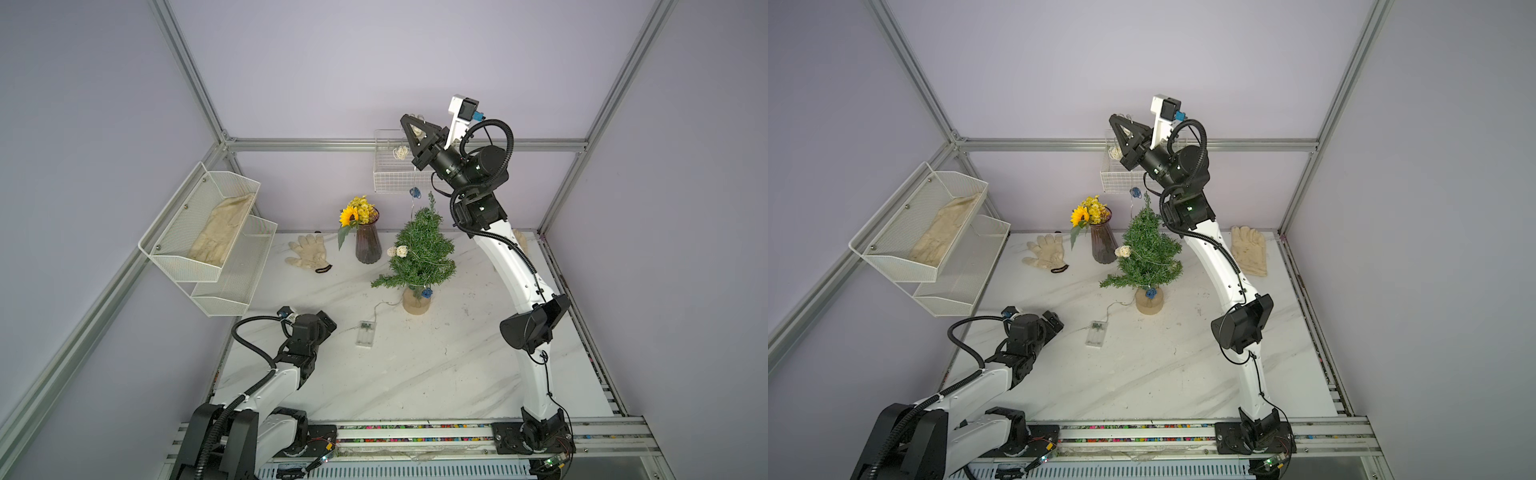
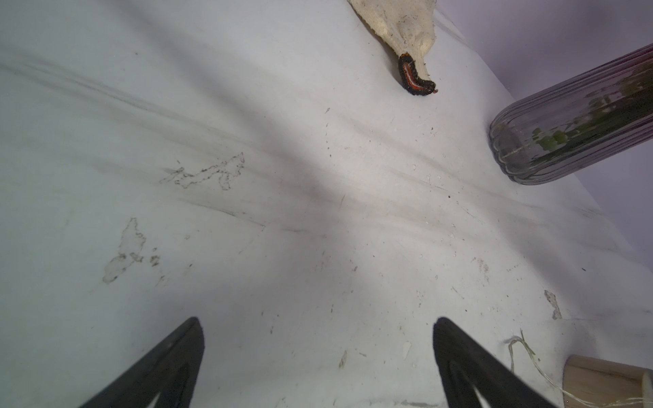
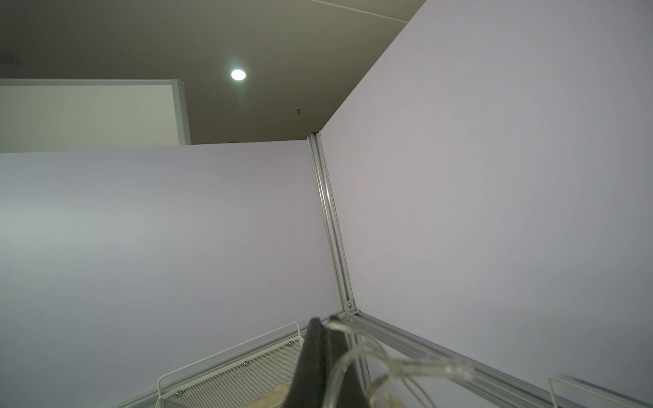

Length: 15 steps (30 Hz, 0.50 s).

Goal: Remove string lights from the small christmas tree
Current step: Remove the light string from the Christmas tree.

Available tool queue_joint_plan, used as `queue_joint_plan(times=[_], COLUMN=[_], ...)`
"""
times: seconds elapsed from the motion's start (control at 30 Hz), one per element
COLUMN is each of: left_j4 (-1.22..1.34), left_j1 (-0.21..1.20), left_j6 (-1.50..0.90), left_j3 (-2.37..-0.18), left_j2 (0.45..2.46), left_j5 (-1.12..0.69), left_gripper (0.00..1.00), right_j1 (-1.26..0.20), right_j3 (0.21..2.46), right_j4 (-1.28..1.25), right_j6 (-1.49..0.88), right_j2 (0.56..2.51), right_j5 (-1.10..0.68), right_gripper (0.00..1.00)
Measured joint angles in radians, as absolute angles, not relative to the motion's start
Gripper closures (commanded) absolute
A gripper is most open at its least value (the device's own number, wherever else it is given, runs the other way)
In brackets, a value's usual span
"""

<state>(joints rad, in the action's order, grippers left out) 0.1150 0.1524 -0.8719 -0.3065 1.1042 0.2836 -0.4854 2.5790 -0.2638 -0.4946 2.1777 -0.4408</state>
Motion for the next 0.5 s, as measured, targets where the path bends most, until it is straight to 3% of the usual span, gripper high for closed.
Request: queue_joint_plan(times=[0.5], left_j4=[0.117], left_j1=[0.152], left_j6=[-0.872], left_j3=[-0.307], left_j2=[1.115], left_j5=[0.279], left_gripper=[0.00], right_j1=[-0.632], right_j3=[2.334], right_j4=[-0.136], right_j6=[-0.444], right_j2=[1.956], right_j5=[-0.513], right_gripper=[1.00])
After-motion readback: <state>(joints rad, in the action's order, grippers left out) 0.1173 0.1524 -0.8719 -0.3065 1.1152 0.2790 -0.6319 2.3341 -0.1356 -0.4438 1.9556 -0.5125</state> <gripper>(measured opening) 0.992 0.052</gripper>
